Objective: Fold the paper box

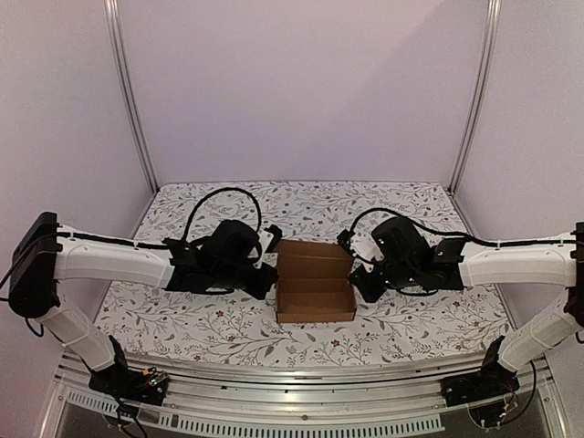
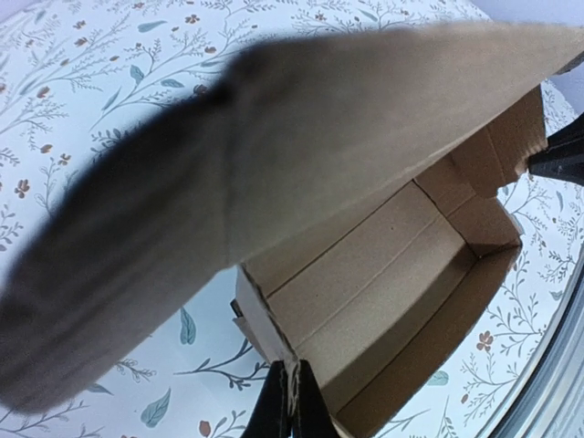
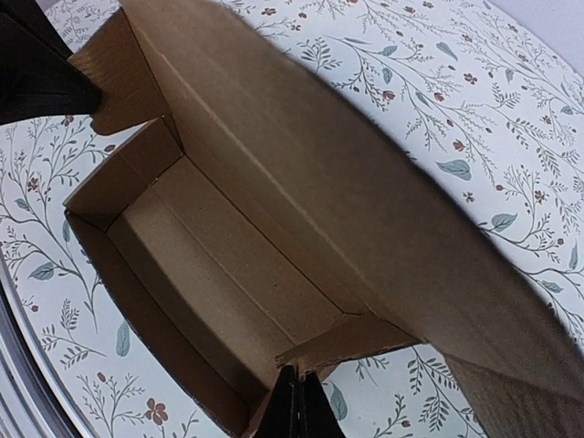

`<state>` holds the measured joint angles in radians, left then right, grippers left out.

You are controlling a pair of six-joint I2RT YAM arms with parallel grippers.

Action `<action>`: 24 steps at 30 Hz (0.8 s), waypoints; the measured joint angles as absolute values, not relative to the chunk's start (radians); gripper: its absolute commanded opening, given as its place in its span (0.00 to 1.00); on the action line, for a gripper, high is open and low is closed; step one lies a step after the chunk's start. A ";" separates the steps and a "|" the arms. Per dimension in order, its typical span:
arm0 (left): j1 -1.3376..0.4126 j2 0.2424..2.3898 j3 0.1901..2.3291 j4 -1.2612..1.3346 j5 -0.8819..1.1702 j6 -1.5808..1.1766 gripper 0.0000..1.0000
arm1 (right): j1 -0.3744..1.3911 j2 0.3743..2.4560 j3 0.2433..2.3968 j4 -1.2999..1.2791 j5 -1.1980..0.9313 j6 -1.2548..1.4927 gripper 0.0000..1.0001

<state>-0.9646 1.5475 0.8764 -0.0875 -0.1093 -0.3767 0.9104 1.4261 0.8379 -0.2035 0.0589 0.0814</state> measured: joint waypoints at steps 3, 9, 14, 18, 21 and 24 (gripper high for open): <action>-0.965 1.565 0.912 -0.104 -0.113 -0.391 0.00 | 0.918 1.412 0.836 -0.221 0.076 0.081 0.00; -0.966 1.604 0.971 -0.135 -0.115 -0.421 0.00 | 0.932 1.391 0.832 -0.257 0.108 0.081 0.00; -0.974 1.624 0.982 -0.147 -0.119 -0.443 0.00 | 0.947 1.377 0.825 -0.279 0.130 0.080 0.00; -0.983 1.636 0.989 -0.148 -0.126 -0.459 0.00 | 0.955 1.369 0.818 -0.285 0.145 0.082 0.00; -0.991 1.652 1.005 -0.149 -0.130 -0.471 0.00 | 0.958 1.366 0.814 -0.286 0.150 0.086 0.00; -0.998 1.673 1.025 -0.149 -0.141 -0.481 0.00 | 0.962 1.364 0.811 -0.288 0.157 0.092 0.00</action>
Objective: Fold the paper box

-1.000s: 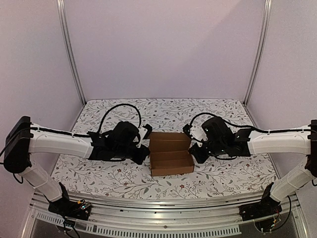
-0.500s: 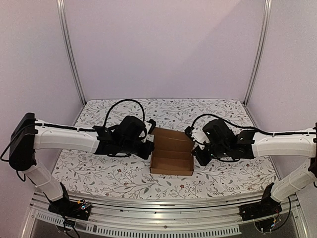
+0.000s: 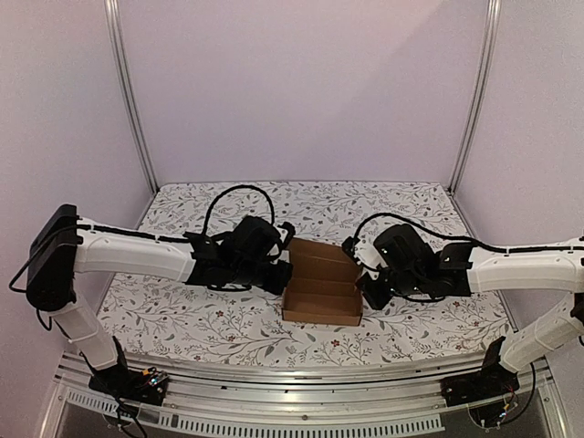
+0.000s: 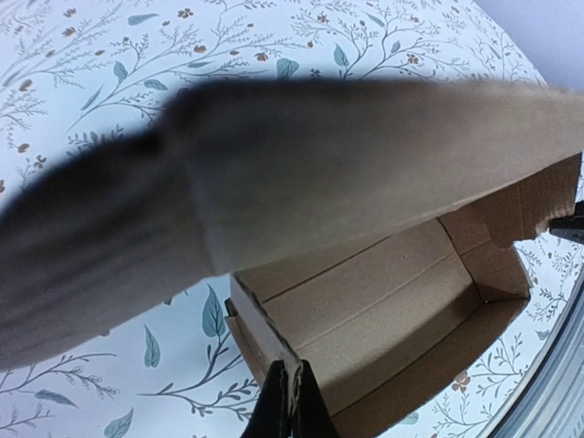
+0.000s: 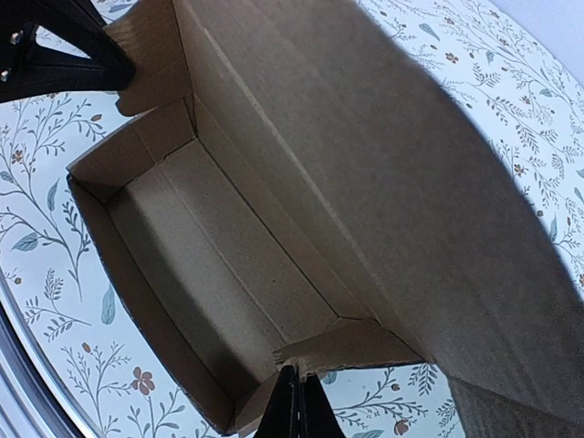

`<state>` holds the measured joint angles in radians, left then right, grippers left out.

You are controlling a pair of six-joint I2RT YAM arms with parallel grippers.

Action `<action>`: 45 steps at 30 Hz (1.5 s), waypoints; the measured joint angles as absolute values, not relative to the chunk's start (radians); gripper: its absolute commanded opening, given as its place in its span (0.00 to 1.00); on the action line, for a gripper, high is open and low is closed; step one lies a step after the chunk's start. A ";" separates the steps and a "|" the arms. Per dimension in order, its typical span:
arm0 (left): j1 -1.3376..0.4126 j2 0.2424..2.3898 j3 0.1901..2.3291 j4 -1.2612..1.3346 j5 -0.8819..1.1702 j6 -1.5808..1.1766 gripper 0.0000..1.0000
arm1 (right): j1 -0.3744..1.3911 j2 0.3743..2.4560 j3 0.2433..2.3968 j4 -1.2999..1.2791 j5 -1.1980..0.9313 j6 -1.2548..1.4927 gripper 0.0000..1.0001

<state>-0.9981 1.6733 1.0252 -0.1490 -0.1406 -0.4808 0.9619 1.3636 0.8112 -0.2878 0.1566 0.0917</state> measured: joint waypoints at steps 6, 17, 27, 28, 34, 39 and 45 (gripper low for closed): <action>-1.013 1.695 1.039 -0.148 -0.168 -0.483 0.00 | 0.969 1.362 0.805 -0.292 0.171 0.104 0.00; -1.061 1.696 0.973 -0.097 -0.204 -0.485 0.00 | 0.975 1.362 0.789 -0.328 0.179 0.128 0.00; -1.080 1.697 0.968 -0.087 -0.232 -0.487 0.00 | 0.976 1.362 0.790 -0.337 0.183 0.159 0.18; -1.082 1.697 0.968 -0.087 -0.236 -0.487 0.00 | 0.976 1.360 0.790 -0.339 0.185 0.164 0.19; -1.106 1.701 0.971 -0.093 -0.277 -0.482 0.00 | 0.976 1.320 0.801 -0.382 0.191 0.176 0.25; -1.133 1.710 0.985 -0.113 -0.327 -0.479 0.00 | 0.976 1.264 0.828 -0.437 0.206 0.183 0.27; -1.169 1.730 1.004 -0.126 -0.392 -0.479 0.00 | 0.977 1.151 0.849 -0.516 0.235 0.194 0.29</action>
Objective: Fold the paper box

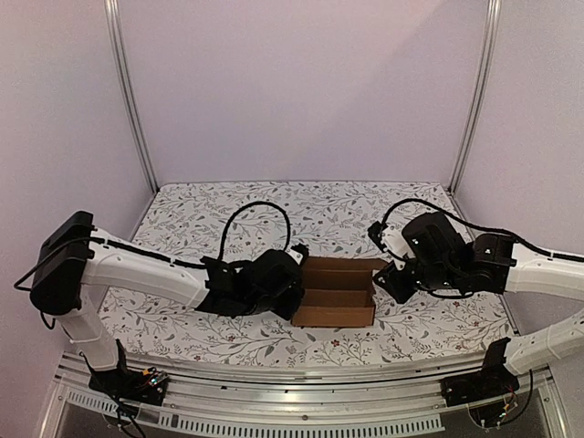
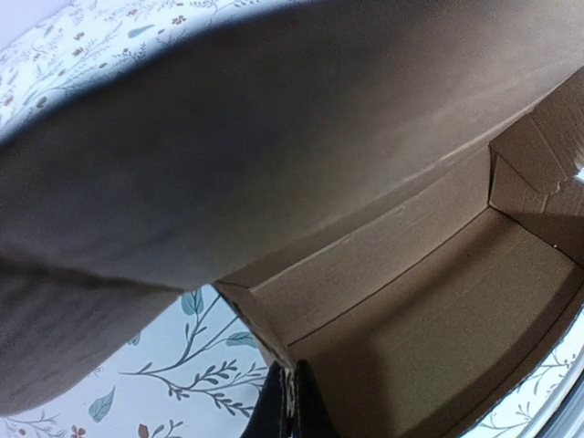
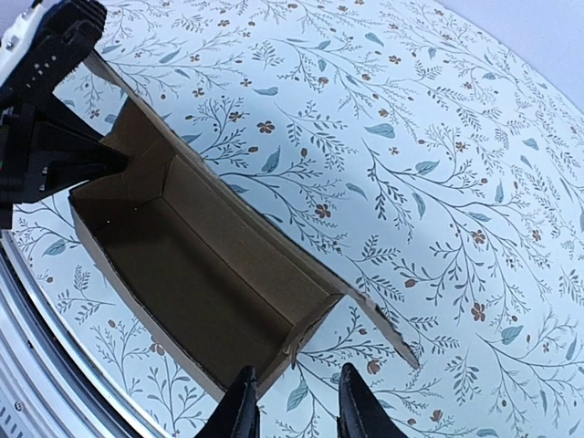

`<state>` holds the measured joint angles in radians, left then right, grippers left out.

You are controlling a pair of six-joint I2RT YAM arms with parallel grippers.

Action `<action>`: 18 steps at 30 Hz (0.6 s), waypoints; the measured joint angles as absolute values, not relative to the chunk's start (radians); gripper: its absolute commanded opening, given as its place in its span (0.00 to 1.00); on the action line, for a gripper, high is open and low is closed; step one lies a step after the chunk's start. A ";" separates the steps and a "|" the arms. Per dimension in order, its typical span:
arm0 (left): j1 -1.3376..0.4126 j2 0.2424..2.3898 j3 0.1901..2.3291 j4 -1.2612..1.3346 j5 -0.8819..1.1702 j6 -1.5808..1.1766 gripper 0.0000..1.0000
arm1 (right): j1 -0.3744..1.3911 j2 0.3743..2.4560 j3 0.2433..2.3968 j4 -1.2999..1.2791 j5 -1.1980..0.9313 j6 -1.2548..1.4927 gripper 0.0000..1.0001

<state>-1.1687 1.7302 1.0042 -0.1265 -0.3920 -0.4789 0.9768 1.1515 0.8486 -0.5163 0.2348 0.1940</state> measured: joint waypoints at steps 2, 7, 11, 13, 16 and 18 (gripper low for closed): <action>-1.182 1.740 1.011 -0.127 -0.417 -0.479 0.00 | 0.977 1.116 0.864 -0.546 0.247 0.194 0.29; -1.219 1.764 1.021 -0.120 -0.484 -0.479 0.00 | 0.977 1.082 0.957 -0.596 0.267 0.192 0.30; -1.239 1.785 1.024 -0.092 -0.519 -0.483 0.00 | 0.977 1.100 1.071 -0.625 0.276 0.190 0.30; -1.247 1.797 1.026 -0.072 -0.535 -0.485 0.00 | 0.977 1.128 1.122 -0.624 0.278 0.190 0.28; -1.258 1.811 1.026 -0.043 -0.558 -0.487 0.00 | 0.977 1.161 1.135 -0.617 0.280 0.191 0.27; -1.266 1.824 1.025 -0.015 -0.575 -0.489 0.00 | 0.977 1.184 1.133 -0.615 0.284 0.194 0.27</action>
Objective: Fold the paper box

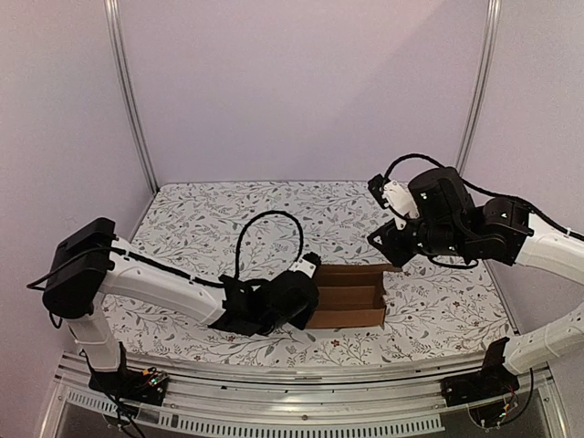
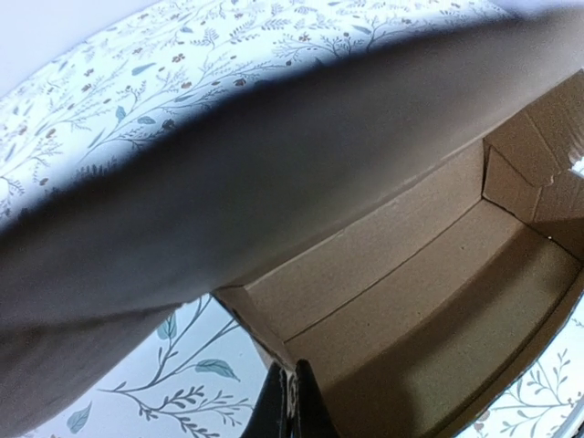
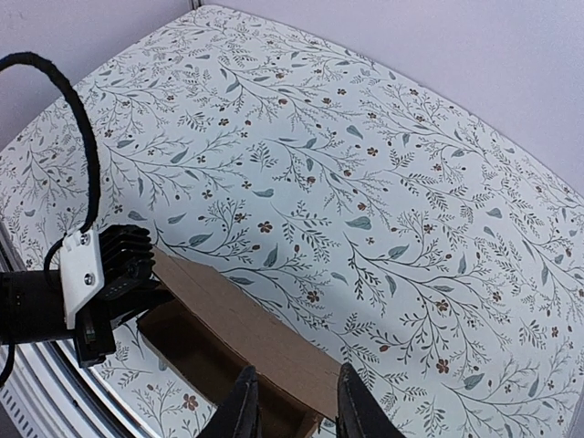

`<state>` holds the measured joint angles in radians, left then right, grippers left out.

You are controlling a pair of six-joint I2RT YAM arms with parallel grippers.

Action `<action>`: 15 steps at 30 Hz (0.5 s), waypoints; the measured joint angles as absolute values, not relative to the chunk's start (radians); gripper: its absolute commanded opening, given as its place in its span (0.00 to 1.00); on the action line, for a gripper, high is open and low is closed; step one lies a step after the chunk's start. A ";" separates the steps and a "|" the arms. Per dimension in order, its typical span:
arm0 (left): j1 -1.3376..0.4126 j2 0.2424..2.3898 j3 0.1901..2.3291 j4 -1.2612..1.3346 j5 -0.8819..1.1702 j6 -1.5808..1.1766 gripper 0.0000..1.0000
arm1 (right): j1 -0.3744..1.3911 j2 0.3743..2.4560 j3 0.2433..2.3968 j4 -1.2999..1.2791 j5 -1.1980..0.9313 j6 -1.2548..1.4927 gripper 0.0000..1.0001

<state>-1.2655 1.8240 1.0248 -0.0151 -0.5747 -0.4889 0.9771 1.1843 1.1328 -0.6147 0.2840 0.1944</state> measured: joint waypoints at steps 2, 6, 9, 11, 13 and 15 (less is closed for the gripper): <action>-1.272 1.836 1.023 0.013 -0.592 -0.492 0.00 | 0.977 1.203 1.130 -0.604 0.290 0.196 0.26; -1.291 1.865 1.015 0.084 -0.634 -0.498 0.00 | 0.977 1.239 1.120 -0.566 0.304 0.203 0.24; -1.306 1.889 1.013 0.133 -0.666 -0.499 0.00 | 0.975 1.263 1.101 -0.527 0.312 0.214 0.21; -1.316 1.907 1.013 0.163 -0.688 -0.499 0.00 | 0.974 1.270 1.077 -0.505 0.320 0.229 0.19; -1.324 1.922 1.013 0.187 -0.707 -0.498 0.00 | 0.974 1.272 1.048 -0.482 0.330 0.244 0.17; -1.332 1.937 1.013 0.209 -0.727 -0.498 0.00 | 0.974 1.273 1.020 -0.462 0.338 0.259 0.15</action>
<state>-1.3323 1.9366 1.0134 0.2089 -0.7269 -0.4984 0.9741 1.2728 1.0199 -0.4622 0.3378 0.2588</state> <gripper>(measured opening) 0.008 0.174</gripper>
